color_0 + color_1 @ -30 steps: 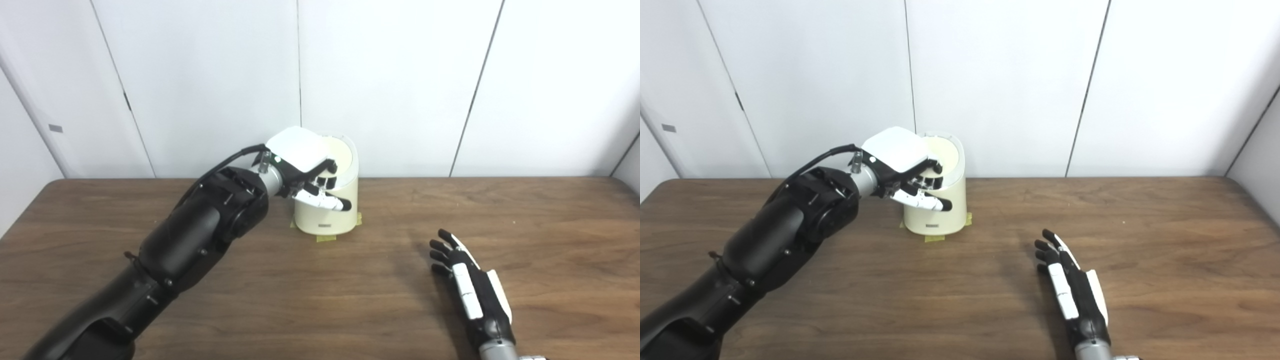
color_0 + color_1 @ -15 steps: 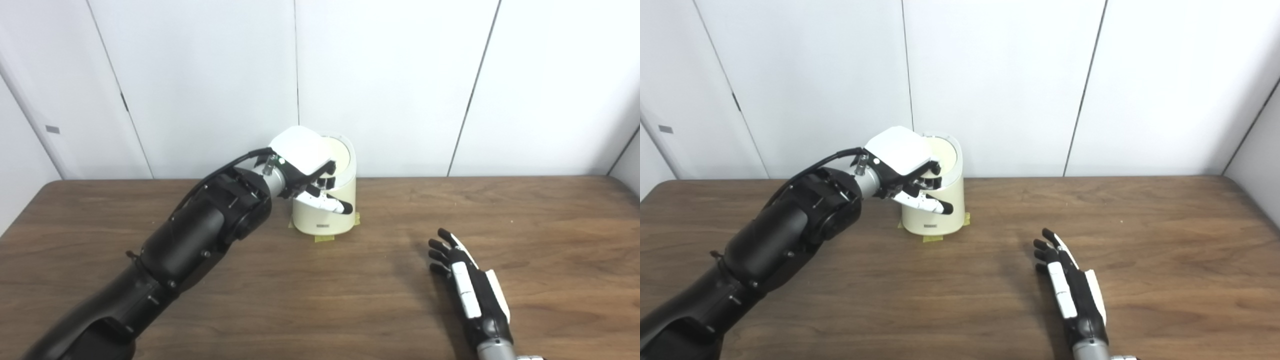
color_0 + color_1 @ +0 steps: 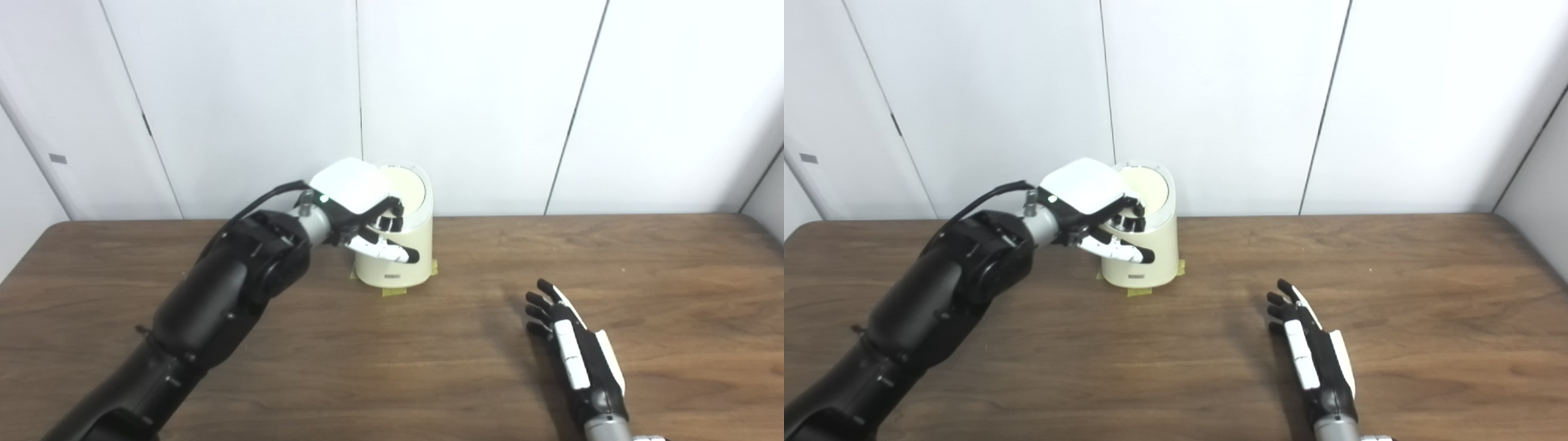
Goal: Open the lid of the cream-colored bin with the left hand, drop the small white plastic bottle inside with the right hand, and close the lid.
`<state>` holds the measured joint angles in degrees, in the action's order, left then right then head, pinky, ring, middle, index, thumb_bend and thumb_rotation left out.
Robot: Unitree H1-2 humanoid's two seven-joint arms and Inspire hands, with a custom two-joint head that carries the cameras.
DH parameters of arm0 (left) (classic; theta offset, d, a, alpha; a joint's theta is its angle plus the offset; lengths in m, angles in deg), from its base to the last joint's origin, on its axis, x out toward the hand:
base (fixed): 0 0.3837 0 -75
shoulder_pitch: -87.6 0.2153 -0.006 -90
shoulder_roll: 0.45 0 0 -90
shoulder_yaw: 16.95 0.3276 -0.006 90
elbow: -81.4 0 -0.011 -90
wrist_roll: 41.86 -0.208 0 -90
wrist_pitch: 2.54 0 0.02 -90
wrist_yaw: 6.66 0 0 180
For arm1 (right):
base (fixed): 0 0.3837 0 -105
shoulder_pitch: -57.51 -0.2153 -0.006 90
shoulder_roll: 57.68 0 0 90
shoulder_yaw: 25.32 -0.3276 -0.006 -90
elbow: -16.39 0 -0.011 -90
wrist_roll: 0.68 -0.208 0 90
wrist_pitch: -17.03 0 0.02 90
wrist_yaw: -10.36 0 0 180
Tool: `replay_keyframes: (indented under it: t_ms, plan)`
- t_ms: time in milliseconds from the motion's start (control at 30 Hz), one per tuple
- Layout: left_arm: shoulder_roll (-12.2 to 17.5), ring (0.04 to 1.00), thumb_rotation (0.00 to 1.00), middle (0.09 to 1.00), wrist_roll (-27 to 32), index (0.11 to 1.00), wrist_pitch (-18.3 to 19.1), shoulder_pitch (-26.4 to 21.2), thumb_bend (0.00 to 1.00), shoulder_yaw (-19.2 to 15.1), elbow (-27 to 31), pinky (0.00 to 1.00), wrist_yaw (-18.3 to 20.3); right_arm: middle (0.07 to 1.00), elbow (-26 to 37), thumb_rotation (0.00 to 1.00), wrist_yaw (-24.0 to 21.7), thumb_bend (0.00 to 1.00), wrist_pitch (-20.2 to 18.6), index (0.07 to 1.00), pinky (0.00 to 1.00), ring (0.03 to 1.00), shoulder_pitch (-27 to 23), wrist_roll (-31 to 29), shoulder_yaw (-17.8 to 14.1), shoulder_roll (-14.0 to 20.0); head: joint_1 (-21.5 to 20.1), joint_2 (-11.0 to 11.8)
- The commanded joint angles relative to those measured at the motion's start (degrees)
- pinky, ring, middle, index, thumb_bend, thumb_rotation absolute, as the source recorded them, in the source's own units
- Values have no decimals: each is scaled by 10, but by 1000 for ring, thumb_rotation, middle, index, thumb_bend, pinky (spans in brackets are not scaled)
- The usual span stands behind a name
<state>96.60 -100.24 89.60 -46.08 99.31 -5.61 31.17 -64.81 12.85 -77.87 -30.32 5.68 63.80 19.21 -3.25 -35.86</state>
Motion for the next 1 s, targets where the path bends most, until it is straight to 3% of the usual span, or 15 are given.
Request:
replay_keyframes:
  t_ms: [0, 200, 300, 400, 533, 800, 967]
  plan:
    - [11, 823, 735, 816, 7, 780, 1, -19, 545, -20, 19, 786, -18, 856, 10, 995, 1, 552, 9, 919, 805, 844, -19, 3, -2, 5, -1, -1]
    - [-11, 802, 627, 802, 44, 767, 26, 1, 495, -91, 46, 698, -67, 857, 12, 999, 2, 552, 7, 922, 818, 847, -17, 5, -1, 8, 1, -1]
    - [-22, 776, 524, 786, 67, 761, 25, 16, 462, -124, 56, 667, -113, 851, 15, 993, 1, 545, 4, 917, 802, 841, -16, 4, -1, 8, 0, -1]
    - [-39, 773, 485, 798, 95, 774, 40, 39, 436, -159, 73, 650, -147, 848, 19, 996, 0, 550, 0, 914, 801, 839, -14, 9, 1, 11, -1, -2]
    - [-66, 807, 482, 817, 151, 796, 76, 95, 407, -206, 120, 700, -167, 847, 25, 993, -3, 565, -2, 909, 810, 839, -12, 6, 0, 14, 4, -5]
    - [-105, 737, 221, 776, 301, 797, 104, 203, 356, -270, 149, 643, -193, 855, 27, 963, -11, 533, 1, 909, 818, 849, -9, -17, -7, 15, 3, -8]
    - [-144, 775, 319, 812, 418, 843, 121, 273, 331, -315, 152, 709, -214, 860, 23, 997, -12, 540, 17, 900, 824, 851, -8, -41, -14, 13, 4, -8]
